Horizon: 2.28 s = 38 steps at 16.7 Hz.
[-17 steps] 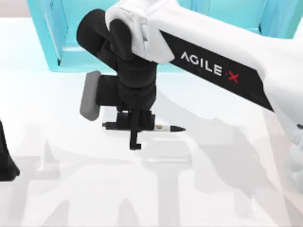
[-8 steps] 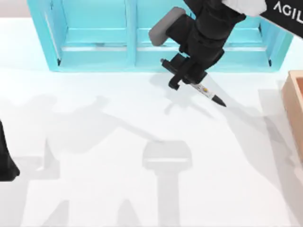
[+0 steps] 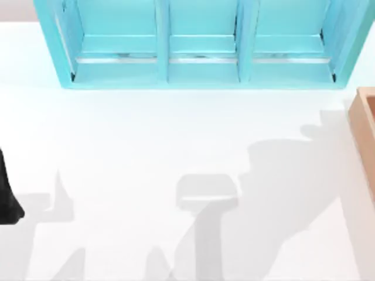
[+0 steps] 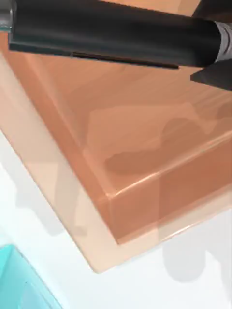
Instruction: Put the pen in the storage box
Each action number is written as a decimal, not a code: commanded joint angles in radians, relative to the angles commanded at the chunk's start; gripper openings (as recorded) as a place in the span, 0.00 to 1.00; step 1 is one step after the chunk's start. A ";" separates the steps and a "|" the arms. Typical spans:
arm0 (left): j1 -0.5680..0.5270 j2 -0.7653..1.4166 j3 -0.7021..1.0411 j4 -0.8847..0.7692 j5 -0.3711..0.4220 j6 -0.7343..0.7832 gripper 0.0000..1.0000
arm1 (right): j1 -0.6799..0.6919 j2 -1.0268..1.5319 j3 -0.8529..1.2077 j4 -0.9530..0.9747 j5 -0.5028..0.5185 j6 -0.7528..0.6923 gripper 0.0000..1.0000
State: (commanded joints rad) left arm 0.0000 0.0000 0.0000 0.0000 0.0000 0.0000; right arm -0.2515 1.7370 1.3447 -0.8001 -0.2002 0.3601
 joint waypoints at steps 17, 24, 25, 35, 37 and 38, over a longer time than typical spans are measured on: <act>0.000 0.000 0.000 0.000 0.000 0.000 1.00 | -0.540 -0.396 -0.561 0.289 -0.263 0.533 0.00; 0.000 0.000 0.000 0.000 0.000 0.000 1.00 | -0.383 -0.341 -0.627 0.426 -0.214 0.584 0.00; 0.000 0.000 0.000 0.000 0.000 0.000 1.00 | -0.369 -0.332 -0.640 0.451 -0.199 0.602 0.00; 0.000 0.000 0.000 0.000 0.000 0.000 1.00 | -0.355 -0.312 -0.686 0.578 -0.159 0.727 0.00; 0.000 0.000 0.000 0.000 0.000 0.000 1.00 | -0.355 -0.312 -0.686 0.578 -0.159 0.727 0.08; 0.000 0.000 0.000 0.000 0.000 0.000 1.00 | -0.355 -0.312 -0.686 0.578 -0.159 0.727 0.15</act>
State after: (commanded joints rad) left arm 0.0000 0.0000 0.0000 0.0000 0.0000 0.0000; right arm -0.6068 1.4252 0.6584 -0.2221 -0.3596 1.0872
